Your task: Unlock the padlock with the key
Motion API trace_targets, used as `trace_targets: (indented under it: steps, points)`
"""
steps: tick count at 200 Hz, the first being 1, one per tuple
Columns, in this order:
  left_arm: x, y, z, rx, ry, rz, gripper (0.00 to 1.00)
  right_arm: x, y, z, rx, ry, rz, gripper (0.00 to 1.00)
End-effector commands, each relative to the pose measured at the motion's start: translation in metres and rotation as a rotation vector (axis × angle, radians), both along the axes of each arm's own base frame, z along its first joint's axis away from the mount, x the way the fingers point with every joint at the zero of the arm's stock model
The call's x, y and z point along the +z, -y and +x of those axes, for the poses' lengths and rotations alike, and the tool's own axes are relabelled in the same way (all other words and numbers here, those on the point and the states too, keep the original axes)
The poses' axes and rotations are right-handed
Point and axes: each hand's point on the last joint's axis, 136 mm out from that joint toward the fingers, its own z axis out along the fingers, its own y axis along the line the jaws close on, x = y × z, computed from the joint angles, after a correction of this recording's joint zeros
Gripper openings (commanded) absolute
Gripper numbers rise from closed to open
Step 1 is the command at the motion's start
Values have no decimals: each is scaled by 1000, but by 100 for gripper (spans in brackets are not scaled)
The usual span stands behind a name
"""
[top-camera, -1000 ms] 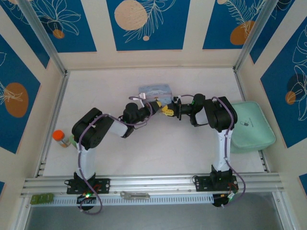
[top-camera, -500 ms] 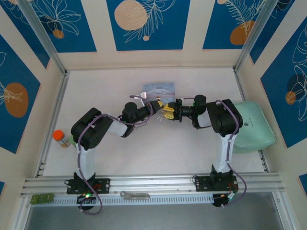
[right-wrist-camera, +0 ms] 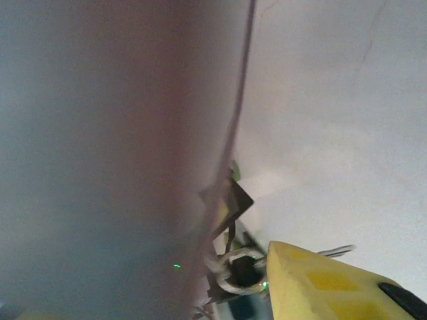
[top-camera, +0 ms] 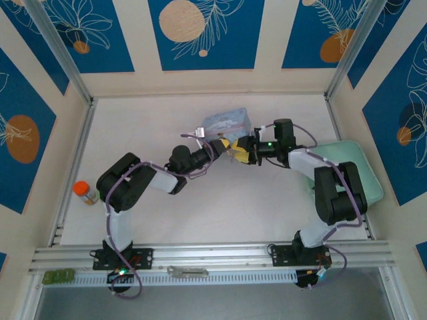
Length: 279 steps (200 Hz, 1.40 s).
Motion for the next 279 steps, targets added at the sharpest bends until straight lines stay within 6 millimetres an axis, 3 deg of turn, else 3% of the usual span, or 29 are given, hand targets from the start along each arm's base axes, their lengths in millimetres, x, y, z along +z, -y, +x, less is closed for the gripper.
trace_targets:
  steps: [1, 59, 104, 165, 191, 214, 279]
  points:
    - [5, -4, -1, 39, -5, 1, 0, -20, 13, -22, 33, 12, -200, 45]
    - [-34, -21, 12, 166, -137, 109, 0, -27, 6, -27, 65, 76, -247, 45]
    - [-50, -25, 16, 210, -207, 159, 0, -36, -12, -37, 220, 327, -607, 43]
    - [-53, -25, 12, 195, -271, 140, 0, -55, -40, -29, 462, 734, -974, 39]
    - [-53, -24, 9, 178, -313, 126, 0, -71, -39, -25, 544, 849, -1095, 38]
    - [-50, -26, 6, 172, -335, 114, 0, -75, -39, -22, 556, 910, -1105, 38]
    - [-43, -23, 2, 135, -361, 88, 0, -62, -54, -9, 497, 1139, -1057, 38]
